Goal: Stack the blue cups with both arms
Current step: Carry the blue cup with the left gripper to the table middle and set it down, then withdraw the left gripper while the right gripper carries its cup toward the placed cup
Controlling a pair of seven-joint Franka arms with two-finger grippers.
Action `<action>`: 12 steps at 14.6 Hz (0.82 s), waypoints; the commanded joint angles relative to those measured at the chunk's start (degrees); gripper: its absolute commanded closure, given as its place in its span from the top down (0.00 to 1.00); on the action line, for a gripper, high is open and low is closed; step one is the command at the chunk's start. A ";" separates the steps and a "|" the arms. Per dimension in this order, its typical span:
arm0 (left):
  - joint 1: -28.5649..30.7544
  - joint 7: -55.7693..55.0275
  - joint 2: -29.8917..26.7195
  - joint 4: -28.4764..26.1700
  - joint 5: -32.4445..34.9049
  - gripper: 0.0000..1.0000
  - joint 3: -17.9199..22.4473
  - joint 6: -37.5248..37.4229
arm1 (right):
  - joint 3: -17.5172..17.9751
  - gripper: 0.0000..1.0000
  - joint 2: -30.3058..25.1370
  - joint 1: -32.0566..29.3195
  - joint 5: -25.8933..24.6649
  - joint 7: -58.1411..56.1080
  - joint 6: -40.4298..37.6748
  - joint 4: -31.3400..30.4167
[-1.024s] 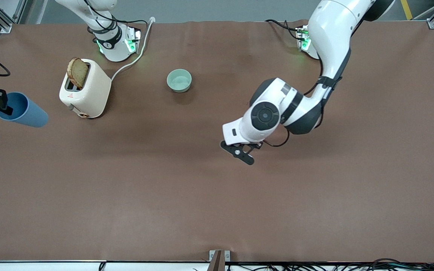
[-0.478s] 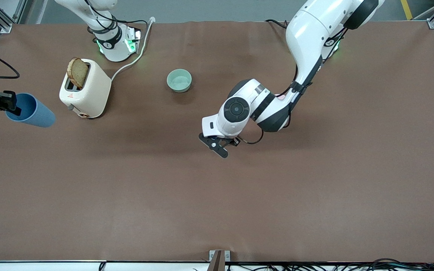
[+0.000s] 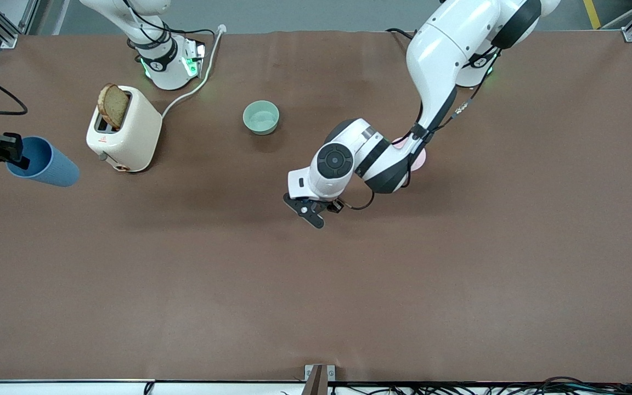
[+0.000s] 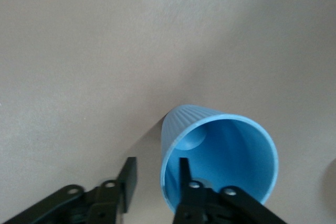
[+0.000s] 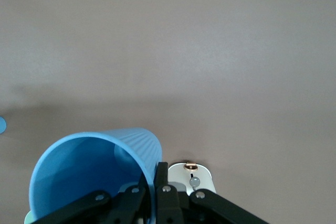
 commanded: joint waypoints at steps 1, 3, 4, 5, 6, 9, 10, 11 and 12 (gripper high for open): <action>-0.38 -0.78 -4.25 0.60 1.39 1.00 0.69 -1.44 | -0.25 0.00 -1.39 0.06 -1.11 0.96 0.62 -0.86; 1.37 -0.61 -6.54 0.68 1.04 1.00 0.69 -5.55 | -0.34 0.00 -1.30 -0.03 -1.11 0.96 0.62 -0.69; 3.04 -0.17 -8.55 0.77 1.04 1.00 0.17 -7.40 | -0.25 0.00 -1.39 0.06 -1.11 1.05 0.62 -0.60; 4.45 -0.26 -10.83 0.77 0.95 1.00 0.34 -8.55 | -0.08 0.00 -1.39 -0.03 -0.94 1.14 0.62 -0.25; 5.16 -0.87 -12.42 0.77 0.86 1.00 0.69 -10.04 | 0.18 0.00 -1.30 -0.11 -0.16 1.23 0.71 -0.25; 10.59 -1.05 -15.16 0.77 1.21 1.00 3.49 -14.00 | 4.82 0.00 -1.13 0.06 0.72 7.61 3.77 -0.68; 12.79 -1.05 -15.43 0.86 1.04 1.00 4.37 -14.10 | 6.85 0.00 -1.13 0.06 1.08 10.95 5.00 -1.12; 15.94 -1.05 -16.21 0.77 1.04 1.00 4.47 -14.45 | 9.30 0.00 -0.95 0.06 1.08 13.42 5.54 -1.13; 19.11 -1.05 -16.83 0.77 1.04 1.00 4.38 -14.63 | 11.50 0.00 -0.78 0.15 1.08 15.10 6.06 -1.13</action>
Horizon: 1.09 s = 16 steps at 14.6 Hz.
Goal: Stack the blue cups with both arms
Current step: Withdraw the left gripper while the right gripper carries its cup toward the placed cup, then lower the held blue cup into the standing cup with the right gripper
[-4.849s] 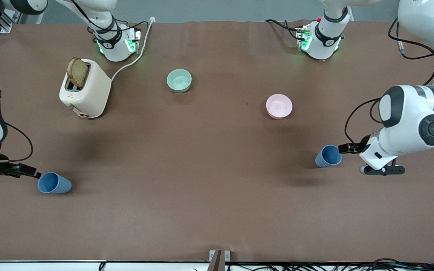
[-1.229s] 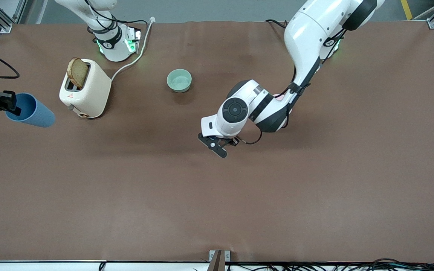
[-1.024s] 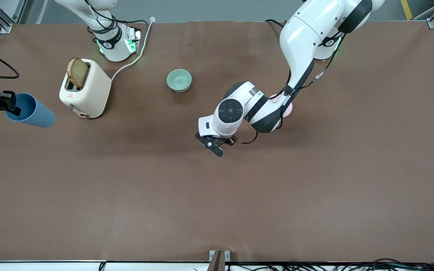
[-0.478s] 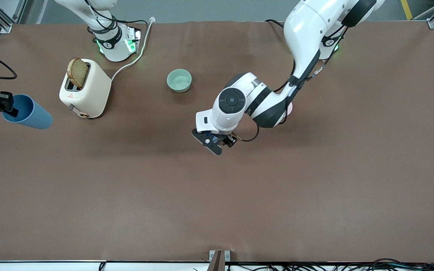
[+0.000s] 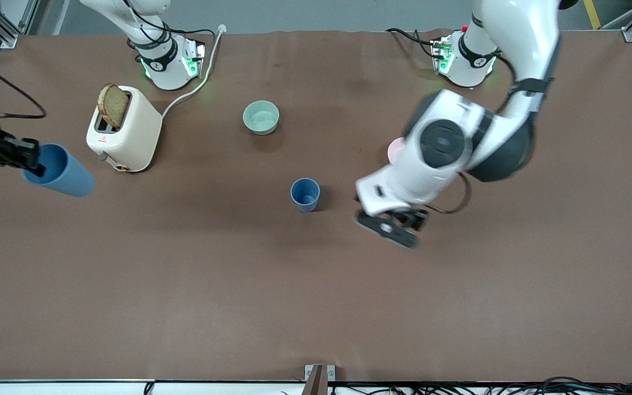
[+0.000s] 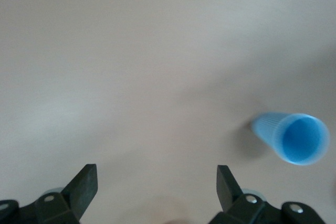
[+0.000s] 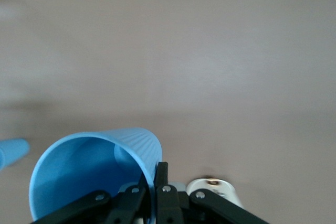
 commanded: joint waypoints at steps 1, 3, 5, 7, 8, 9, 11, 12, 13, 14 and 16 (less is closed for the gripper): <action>7.01 -0.55 -1.92 -1.26 0.92 1.00 -0.24 -1.60 | 6.24 0.00 -0.17 -0.18 0.67 6.29 2.57 -1.55; 10.96 -0.63 -3.05 -1.26 0.92 1.00 0.63 -3.45 | 11.77 0.00 0.89 -0.26 1.98 12.60 6.52 -3.64; 14.40 -0.55 -4.90 -1.26 0.92 1.00 1.60 -5.12 | 17.31 0.00 1.33 -0.18 4.09 19.90 11.61 -6.02; 14.68 -0.55 -7.36 -1.35 0.66 1.00 5.10 -6.18 | 23.46 0.00 5.79 -0.18 3.93 24.66 15.22 -6.56; 13.89 -0.37 -8.76 -1.35 0.31 1.00 7.82 -6.79 | 25.14 0.00 7.55 0.00 3.31 24.85 17.15 -7.08; 12.14 -0.37 -9.82 -1.26 0.14 1.00 10.98 -7.76 | 26.03 0.00 8.44 0.17 2.96 24.85 20.04 -8.74; 9.49 -0.37 -12.19 -1.26 -0.65 1.00 16.26 -7.94 | 26.65 0.00 9.67 1.66 2.87 24.94 27.68 -12.95; 10.71 -0.37 -13.33 -1.52 -1.88 1.00 16.37 -8.03 | 26.65 0.00 10.64 2.11 2.70 24.94 31.02 -14.80; 13.16 -0.37 -14.48 -1.61 -4.24 1.00 16.20 -8.20 | 26.65 0.00 11.69 2.54 2.26 24.86 34.28 -16.04; 15.01 -0.46 -15.71 -1.96 -6.44 1.00 16.11 -9.51 | 26.65 0.00 12.92 2.98 2.25 24.94 35.88 -16.57; 15.46 -1.16 -17.73 -2.05 -6.55 1.00 16.02 -13.64 | 26.65 0.00 16.08 4.82 2.17 26.86 37.81 -16.58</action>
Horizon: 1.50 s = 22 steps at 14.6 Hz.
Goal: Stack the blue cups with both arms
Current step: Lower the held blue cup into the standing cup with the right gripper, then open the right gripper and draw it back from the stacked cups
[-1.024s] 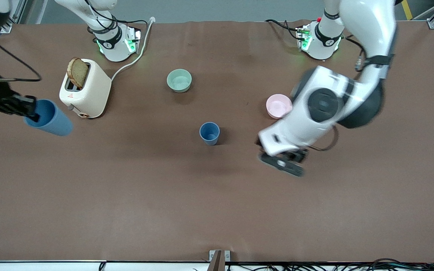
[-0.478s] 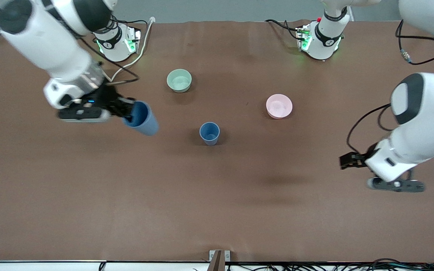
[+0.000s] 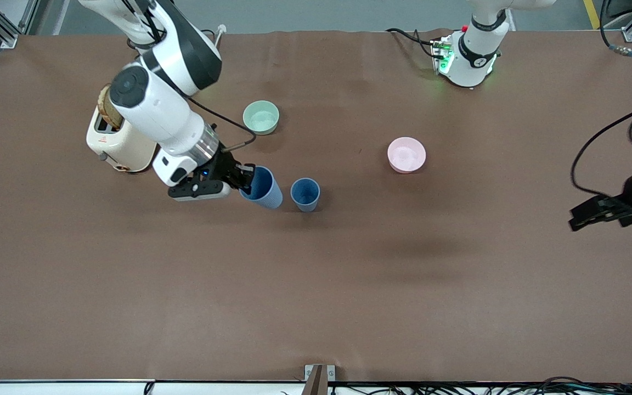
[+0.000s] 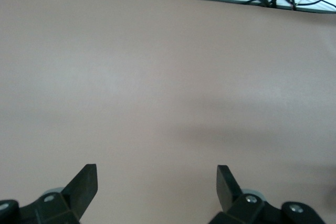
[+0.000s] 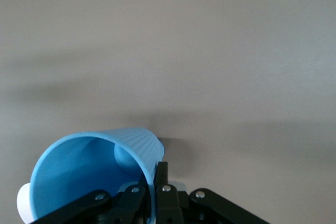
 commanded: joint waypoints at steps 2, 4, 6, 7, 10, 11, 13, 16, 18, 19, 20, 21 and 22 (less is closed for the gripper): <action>0.71 -1.60 -5.45 -3.36 -1.13 1.00 -0.26 -3.07 | 0.41 0.00 4.36 2.99 -0.66 5.67 4.95 -0.59; 0.36 -1.07 -6.78 -5.30 -0.25 1.00 -0.26 -3.51 | 0.41 0.00 5.16 4.05 -0.66 6.12 4.88 -0.76; 0.27 -0.98 -9.32 -8.63 0.89 1.00 -1.13 -2.64 | 0.32 0.00 6.04 6.24 -0.83 9.54 4.96 -1.03; 0.27 -0.90 -9.94 -9.86 0.89 1.00 -1.31 -2.20 | 0.32 0.00 6.74 6.60 -1.27 9.90 4.88 -1.03; 0.18 -0.98 -10.65 -10.93 0.80 1.00 -1.66 -2.02 | 0.23 0.00 7.71 7.39 -4.16 11.04 4.87 -1.29; 0.27 -0.98 -10.56 -10.93 0.72 1.00 -1.66 -1.50 | 0.23 0.00 7.97 7.48 -5.13 11.66 4.87 -1.38; 0.10 -0.98 -10.30 -10.93 0.72 1.00 -1.66 -0.62 | 0.23 0.00 9.03 7.66 -7.68 12.36 4.96 -1.38; 0.09 -0.81 -10.30 -10.93 0.72 1.00 -1.75 -0.70 | 0.14 0.00 9.73 7.74 -9.44 12.37 5.14 -1.38; 0.18 -0.54 -10.30 -10.93 0.72 1.00 -1.84 -0.70 | 0.14 0.04 10.17 7.75 -10.06 12.37 6.36 -1.29; 0.01 -0.54 -10.30 -10.93 0.72 1.00 -1.84 -0.70 | 0.14 0.16 10.78 7.83 -10.06 12.45 6.89 -1.29; -0.08 -0.54 -10.21 -10.84 0.63 1.00 -1.84 -0.70 | 0.14 0.52 10.96 8.01 -10.15 12.98 6.98 -0.94; -0.08 -0.54 -10.21 -10.84 0.54 1.00 -1.84 -0.62 | 0.14 0.82 10.88 8.27 -10.15 13.42 6.98 -0.59; -0.08 -0.54 -10.21 -10.84 0.45 1.00 -1.84 -0.61 | 0.06 0.99 10.79 8.19 -10.15 13.94 6.90 -0.15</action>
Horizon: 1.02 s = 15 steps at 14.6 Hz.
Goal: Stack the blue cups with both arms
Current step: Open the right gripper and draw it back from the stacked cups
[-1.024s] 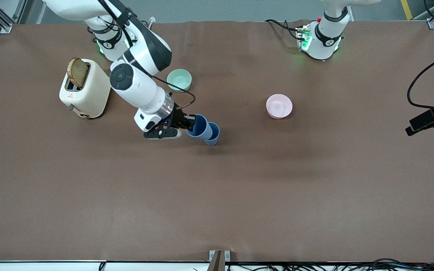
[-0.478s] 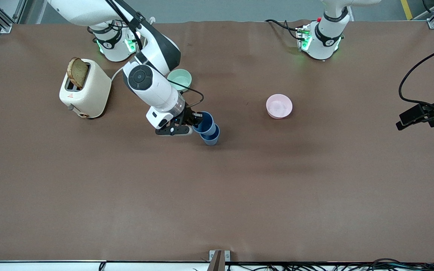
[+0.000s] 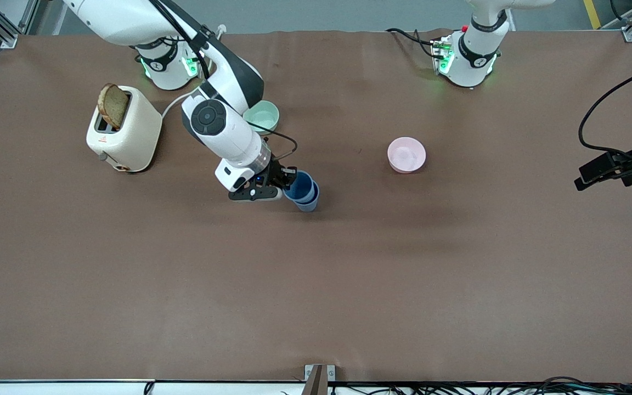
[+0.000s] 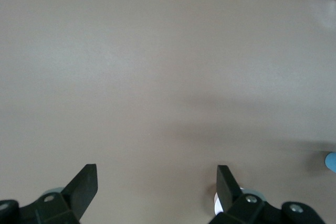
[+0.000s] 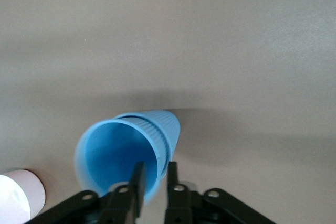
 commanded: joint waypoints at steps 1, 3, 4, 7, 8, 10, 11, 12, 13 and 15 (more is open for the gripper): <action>-0.25 -0.37 -1.26 -1.32 0.58 1.00 -0.23 0.95 | 0.13 1.00 -0.11 0.01 -1.68 2.98 0.21 1.30; -0.25 -0.37 -1.43 -1.41 0.58 1.00 -0.24 0.86 | 0.13 1.00 -1.42 -1.31 -1.51 2.89 -0.67 2.45; -0.25 -0.37 -1.43 -1.41 0.58 1.00 -0.32 0.86 | 0.13 1.00 -3.78 -2.36 -1.51 2.98 -1.54 2.36; -0.17 -0.37 -1.26 -1.41 0.58 1.00 -0.24 0.95 | -1.70 1.00 -12.91 -5.88 -1.51 -0.25 -12.15 3.76; -0.17 -0.37 -1.26 -1.41 0.66 1.00 -0.23 0.95 | -3.98 1.00 -14.94 -5.89 -1.51 -2.36 -14.97 4.72; -0.25 -0.37 -1.26 -1.32 0.67 1.00 -0.23 0.95 | -8.82 1.00 -18.20 -5.80 -1.59 -5.80 -19.20 6.22; -0.25 -0.37 -1.26 -1.40 0.67 1.00 -0.23 0.95 | -11.01 1.00 -19.52 -5.88 -1.60 -7.90 -19.48 6.31; -0.25 -0.37 -1.17 -1.32 0.67 1.00 -0.23 0.95 | -14.60 1.00 -20.93 -5.80 -1.51 -11.22 -19.65 6.23; -0.25 -0.37 -1.17 -1.32 0.67 1.00 -0.23 0.95 | -17.07 1.00 -21.98 -5.80 -1.42 -14.30 -19.83 6.14; -0.26 -0.37 -1.26 -1.32 0.75 1.00 -0.32 0.95 | -21.64 1.00 -22.70 -5.71 -0.72 -18.45 -24.37 8.23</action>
